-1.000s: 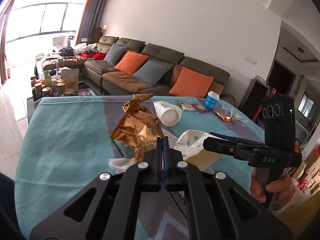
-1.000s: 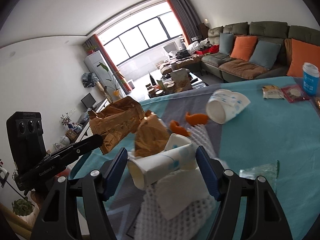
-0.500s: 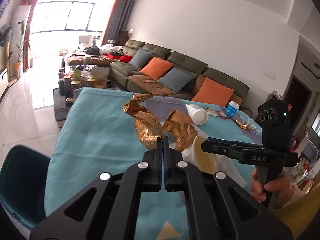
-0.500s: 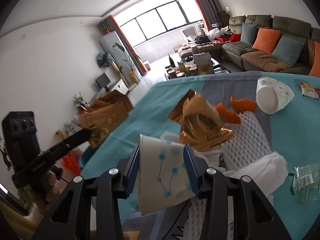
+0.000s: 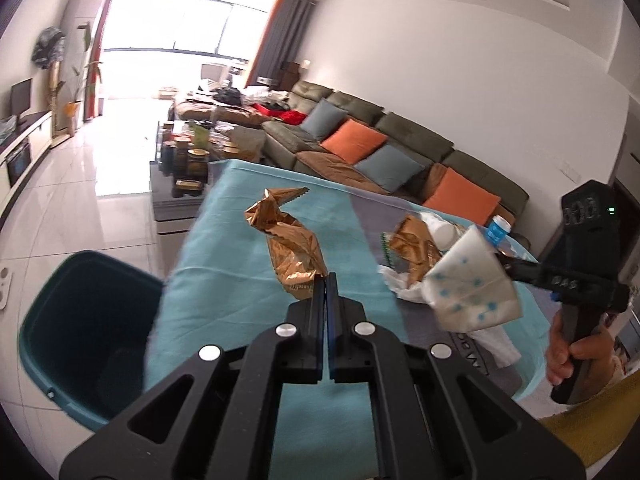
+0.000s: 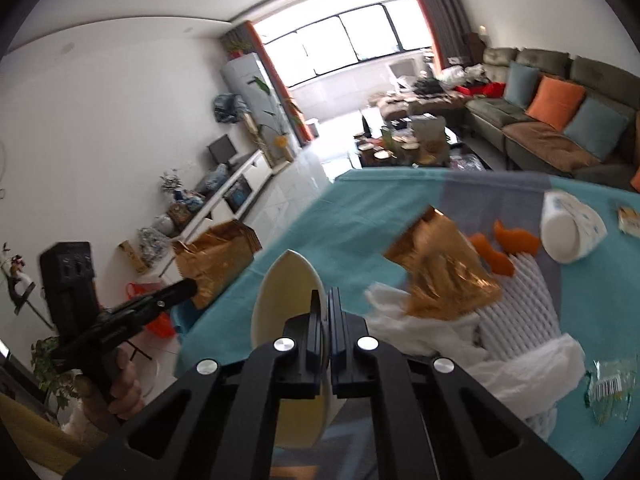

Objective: Collect trash
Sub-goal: 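Carry both items to the teal bin and open both tools to drop them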

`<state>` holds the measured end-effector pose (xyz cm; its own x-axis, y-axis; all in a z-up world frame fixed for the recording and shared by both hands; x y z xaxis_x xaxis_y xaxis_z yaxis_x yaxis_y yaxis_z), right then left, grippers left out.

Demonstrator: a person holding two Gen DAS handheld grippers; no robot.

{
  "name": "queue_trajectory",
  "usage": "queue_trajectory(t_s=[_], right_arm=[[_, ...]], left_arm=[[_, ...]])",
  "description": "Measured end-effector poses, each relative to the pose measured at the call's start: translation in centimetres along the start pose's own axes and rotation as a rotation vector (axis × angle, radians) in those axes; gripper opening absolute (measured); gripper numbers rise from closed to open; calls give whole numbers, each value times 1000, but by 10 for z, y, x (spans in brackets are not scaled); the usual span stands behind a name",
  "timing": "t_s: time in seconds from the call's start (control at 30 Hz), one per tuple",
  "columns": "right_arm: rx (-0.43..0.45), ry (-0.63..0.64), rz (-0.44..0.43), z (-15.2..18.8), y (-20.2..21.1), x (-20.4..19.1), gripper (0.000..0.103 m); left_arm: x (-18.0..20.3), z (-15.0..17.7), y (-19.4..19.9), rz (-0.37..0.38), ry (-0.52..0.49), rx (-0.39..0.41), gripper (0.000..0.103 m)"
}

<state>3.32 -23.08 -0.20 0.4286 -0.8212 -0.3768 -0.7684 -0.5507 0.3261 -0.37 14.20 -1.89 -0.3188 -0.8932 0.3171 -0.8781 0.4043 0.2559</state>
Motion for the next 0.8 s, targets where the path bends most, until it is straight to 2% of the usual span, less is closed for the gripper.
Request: queue_trajectory(t_s=[0.23, 0.57, 0.7, 0.8], right_arm=[[6, -35, -154, -15, -22, -27, 2], [-122, -96, -408, -14, -133, -84, 2], [-161, -111, -466, -14, -174, -112, 2], [-202, -110, -471, -8, -203, -129, 2]], left_arm=[[-30, -3, 26, -110, 12, 28, 1], [-91, 5, 46, -298, 69, 2, 1], [-114, 9, 52, -345, 75, -15, 1], [-129, 14, 50, -380, 80, -34, 1]])
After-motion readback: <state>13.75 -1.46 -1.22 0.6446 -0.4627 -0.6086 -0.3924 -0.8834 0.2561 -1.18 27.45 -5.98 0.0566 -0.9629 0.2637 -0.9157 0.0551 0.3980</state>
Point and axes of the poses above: each gripper's, at about its wrist camera, not at the fingertips, and y roughly against the way its jaws point, x to its right, z to its underside, the point moved 1 cm from there along -y, roughly the way its jaws point, and after that the axes turned 15 degrees about x, right-handed, at the moved point
